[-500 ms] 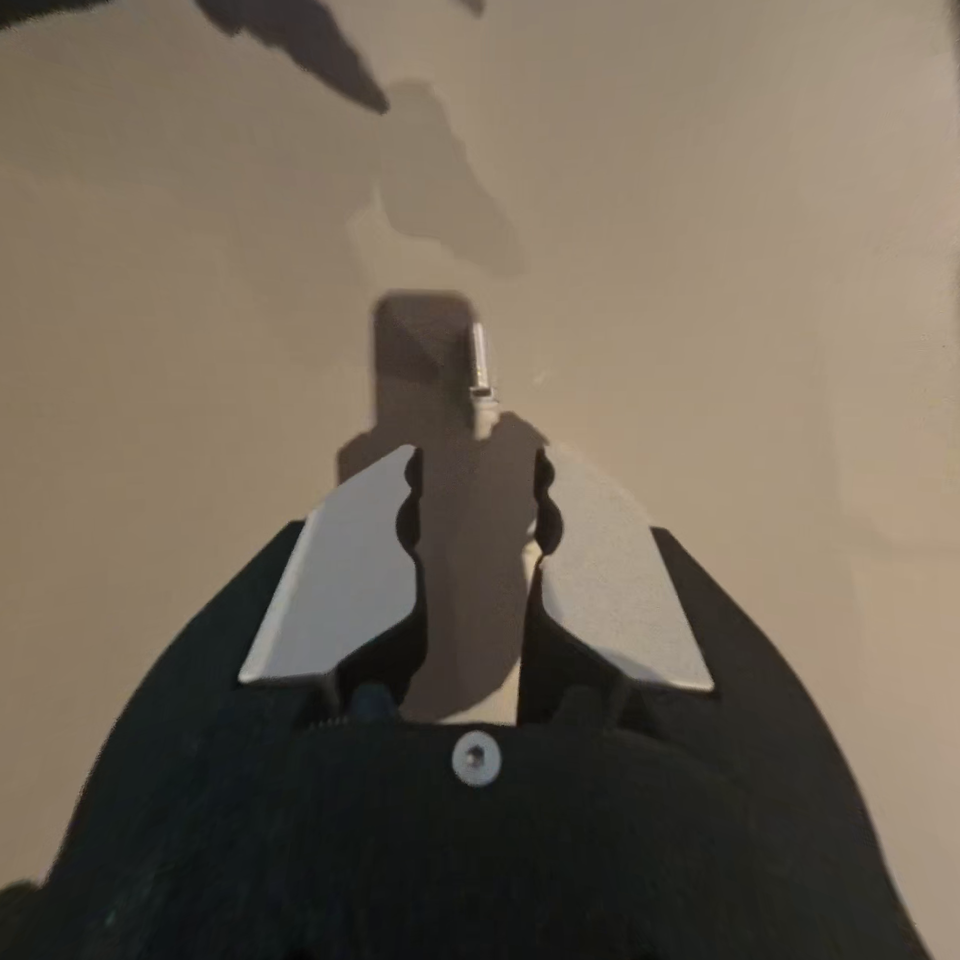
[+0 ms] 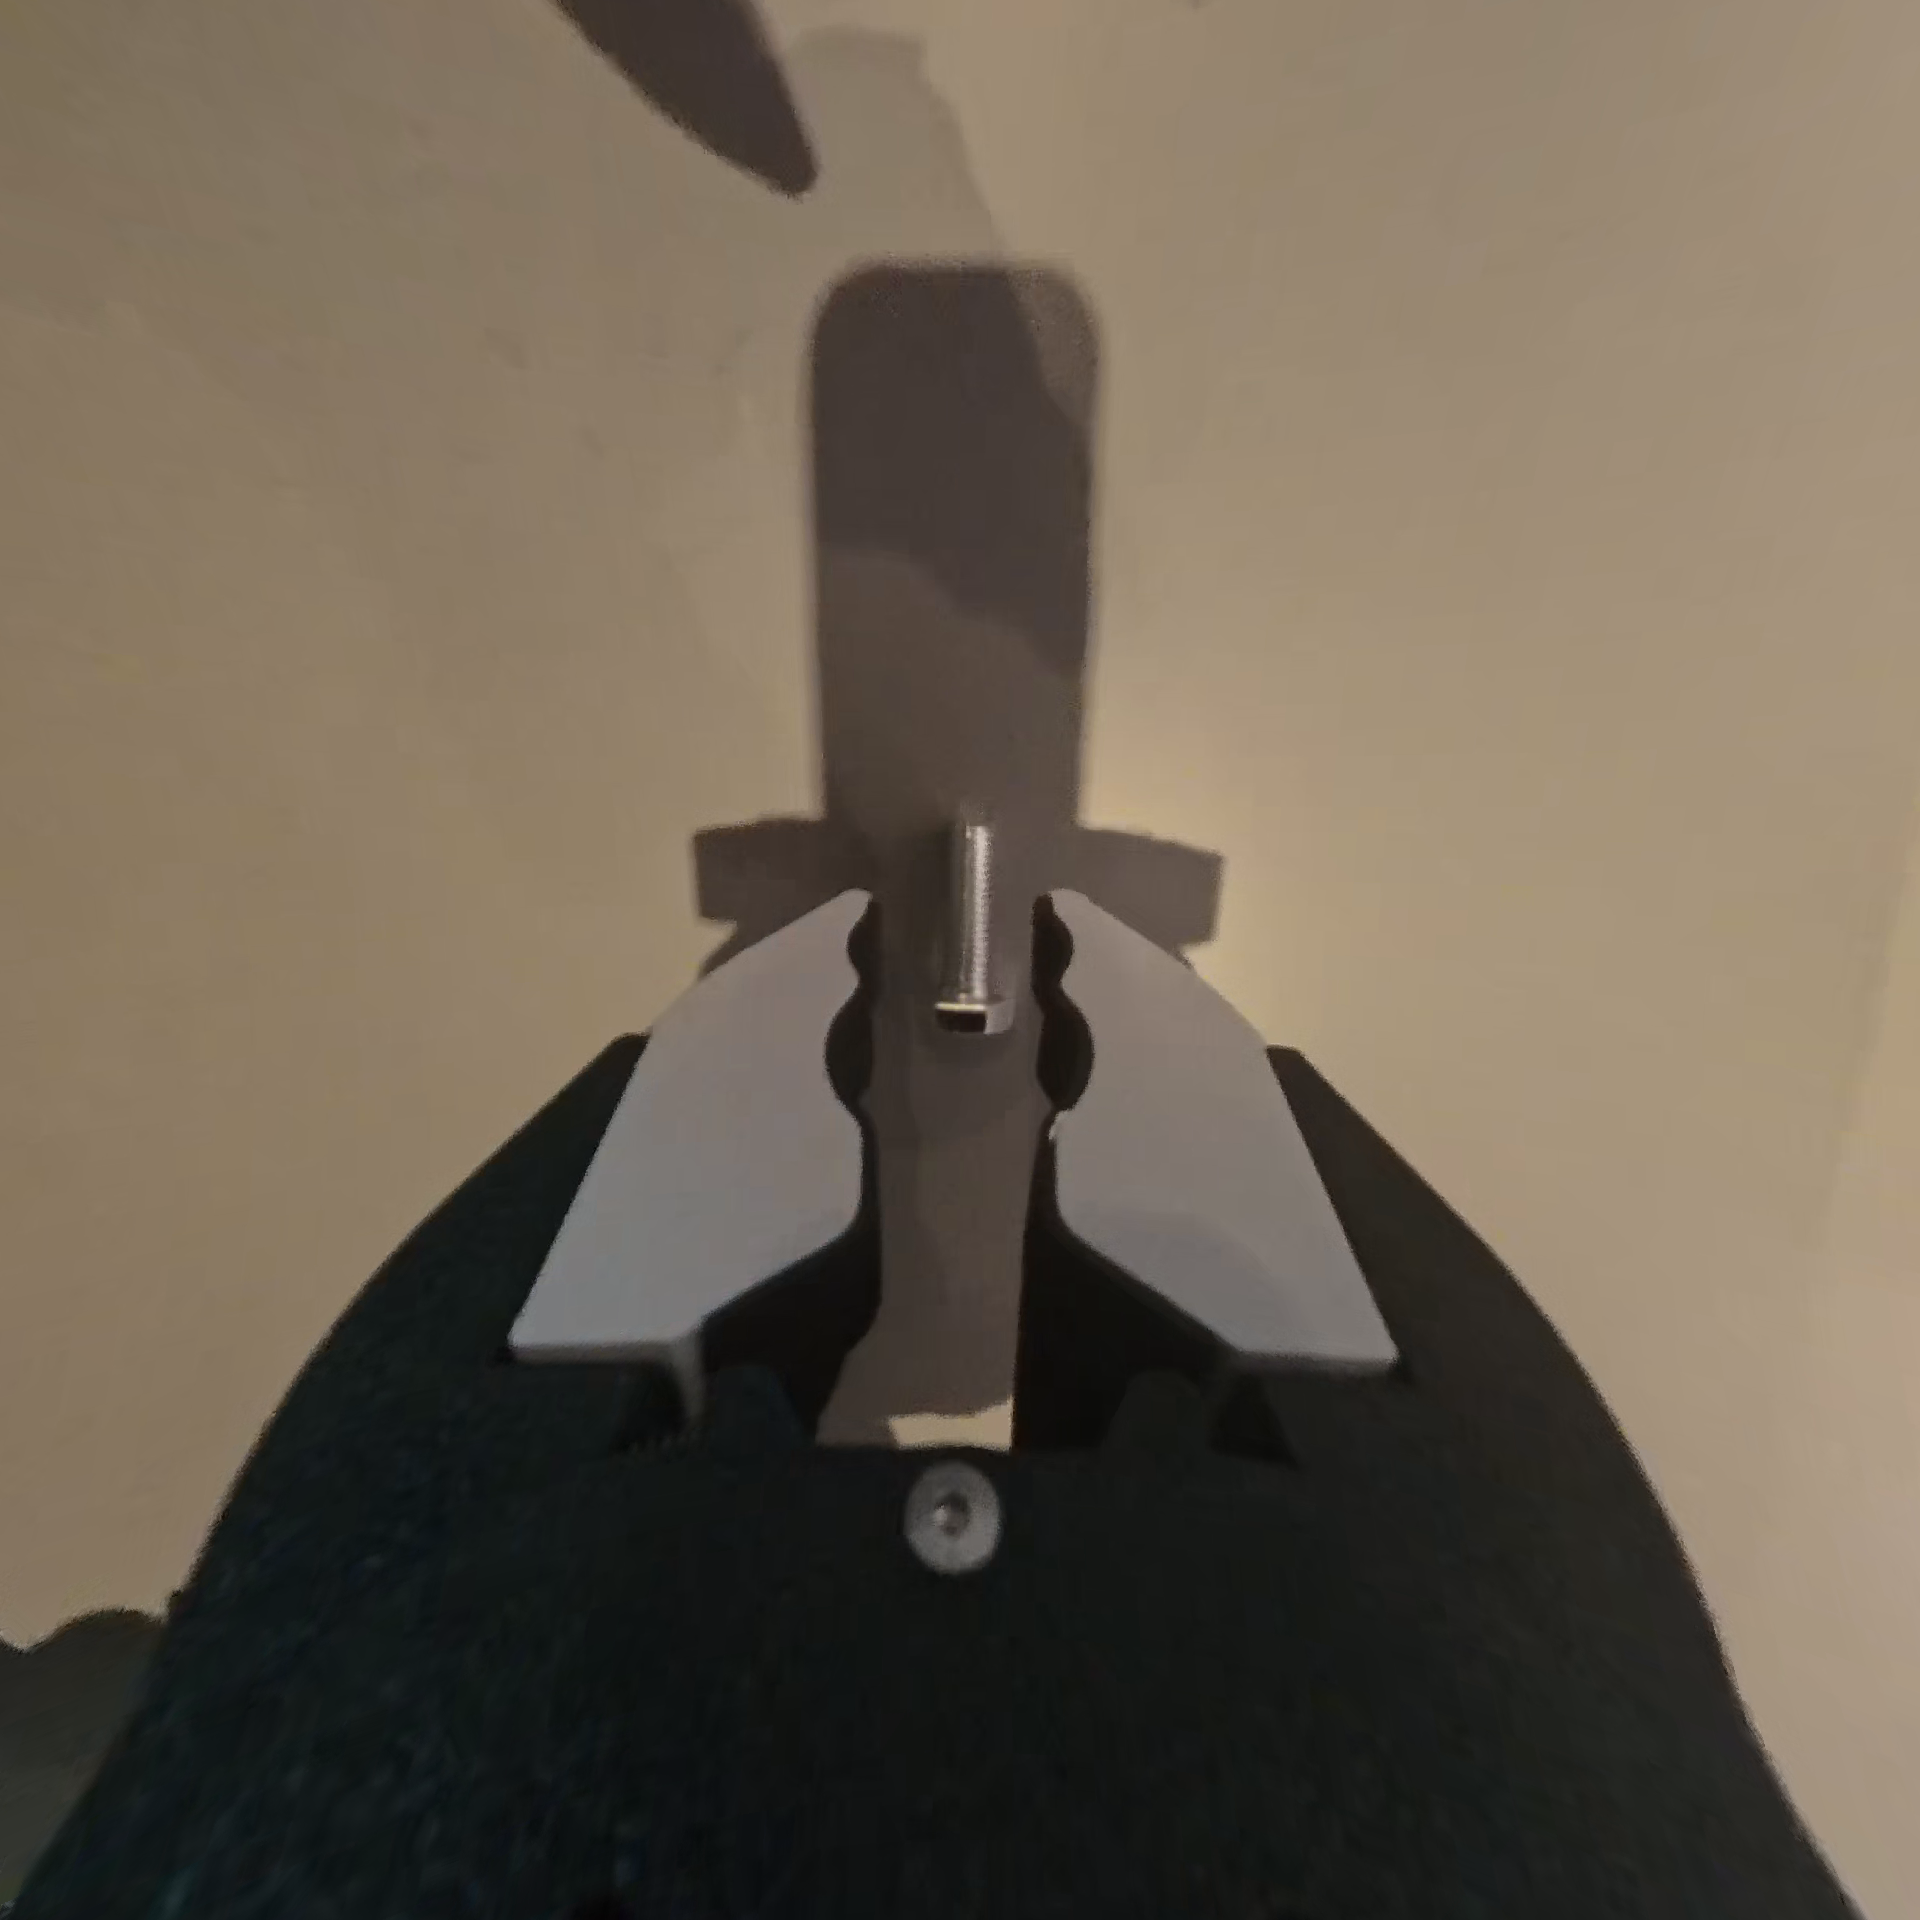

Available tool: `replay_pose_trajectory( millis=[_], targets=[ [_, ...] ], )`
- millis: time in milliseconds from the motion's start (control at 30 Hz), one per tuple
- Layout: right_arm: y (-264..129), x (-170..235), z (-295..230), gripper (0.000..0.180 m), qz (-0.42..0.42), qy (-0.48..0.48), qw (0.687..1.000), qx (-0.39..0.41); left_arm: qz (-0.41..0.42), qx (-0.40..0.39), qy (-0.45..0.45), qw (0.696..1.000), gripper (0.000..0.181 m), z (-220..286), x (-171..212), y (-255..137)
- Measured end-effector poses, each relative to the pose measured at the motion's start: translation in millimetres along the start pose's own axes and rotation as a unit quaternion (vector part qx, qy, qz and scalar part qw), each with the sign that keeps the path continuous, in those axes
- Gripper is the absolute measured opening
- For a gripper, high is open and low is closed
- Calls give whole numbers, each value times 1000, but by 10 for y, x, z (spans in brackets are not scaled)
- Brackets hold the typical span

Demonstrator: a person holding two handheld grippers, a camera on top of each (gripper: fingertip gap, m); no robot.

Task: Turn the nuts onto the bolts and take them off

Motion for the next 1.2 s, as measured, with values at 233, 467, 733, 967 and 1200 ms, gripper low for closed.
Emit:
replay_pose_trajectory(
  millis=[233,467,733,967,1200],
  targets=[
    [95,-60,15,14,-26,-2,1000,-2,-3,-2,-3,1000,56,-20,15,-1],
    [9,38,45,9,77,64,995,-8,20,4,-19,1000,56,-34,-32,-46],
    [-1156,428,-5,9,586,152,781,-153,112,158,-117,974,48,368,-240,183],
    [-1487,723,-270,9,695,47,714,-67,84,286,-102,949,44,985,-754,787],
    [-1455,765,-350,9,705,21,707,-55,102,332,-110,931,39,1218,-884,1016]
  ],
)
Point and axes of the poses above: each gripper's, where its closed fingertips meet, y out along the fingers, x out of its underside, z = x × y across the jaws, the point moved 6 cm from there along -y, back along the fingers, and after that the axes turned 4 degrees about -z, right-handed, at the moved point
